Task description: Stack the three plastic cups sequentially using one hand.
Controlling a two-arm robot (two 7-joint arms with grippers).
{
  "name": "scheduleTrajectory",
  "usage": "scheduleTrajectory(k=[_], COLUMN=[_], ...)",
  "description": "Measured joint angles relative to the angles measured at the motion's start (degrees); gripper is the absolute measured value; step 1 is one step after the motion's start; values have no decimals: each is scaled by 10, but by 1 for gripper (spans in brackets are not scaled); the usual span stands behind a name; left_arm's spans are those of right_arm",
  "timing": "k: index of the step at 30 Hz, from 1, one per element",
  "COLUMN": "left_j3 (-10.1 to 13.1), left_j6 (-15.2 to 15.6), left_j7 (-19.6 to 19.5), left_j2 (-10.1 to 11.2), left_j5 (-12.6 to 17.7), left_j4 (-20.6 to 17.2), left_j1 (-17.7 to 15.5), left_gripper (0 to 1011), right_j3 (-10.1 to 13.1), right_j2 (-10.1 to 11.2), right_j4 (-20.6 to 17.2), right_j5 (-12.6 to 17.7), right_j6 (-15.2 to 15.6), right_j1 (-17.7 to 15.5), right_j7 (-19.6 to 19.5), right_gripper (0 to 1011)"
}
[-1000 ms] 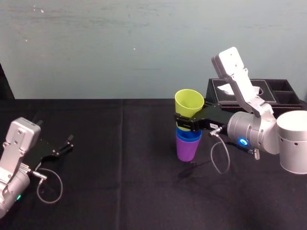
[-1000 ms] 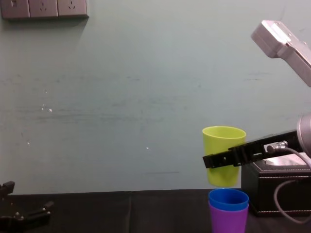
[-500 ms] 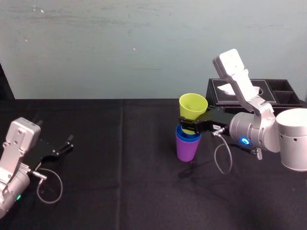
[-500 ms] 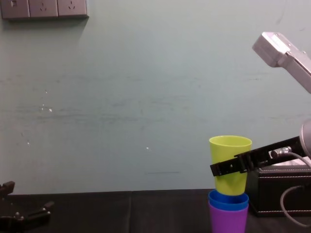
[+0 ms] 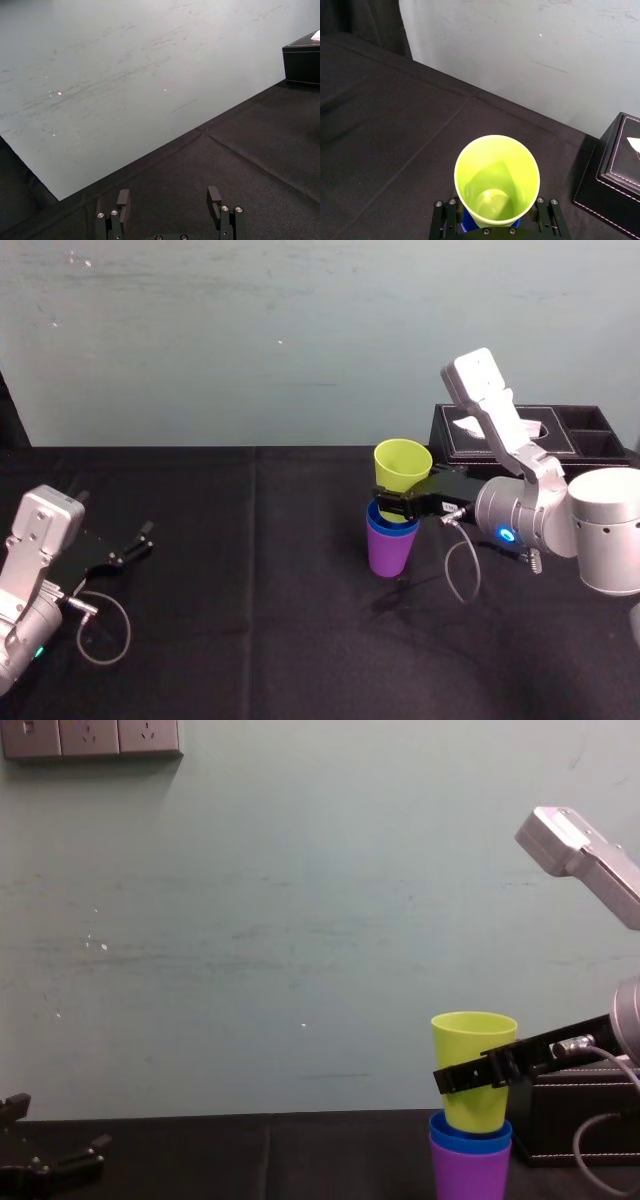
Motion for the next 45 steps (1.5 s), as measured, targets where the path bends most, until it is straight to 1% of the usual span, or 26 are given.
scheduleTrajectory(k=[22,32,36,37,38,43,45], left_j3=[0,0,0,0,0,0,0], left_j6=[0,0,0,0,0,0,0], left_j7=[0,0,0,0,0,0,0], left_j2=[0,0,0,0,0,0,0], left_j5=[0,0,0,0,0,0,0], left_j4=[0,0,0,0,0,0,0], left_j1=[0,0,0,0,0,0,0], left_gripper=[1000,1000,1000,1000,1001,1000,1000], right_j3=[-7,-8,-8,-8,-8,-7,-7], right_j2=[-7,-7,-7,-7,-7,-7,-7], right_j4=[32,33,33,33,33,32,32], right_j5=[0,0,0,0,0,0,0], right_j6=[-16,-17,-17,-17,-17,-17,-16], right_j1=[2,2,1,1,1,1,1], right_j7=[4,4,5,5,5,5,5], right_gripper=[713,713,786,838,838,978,1002])
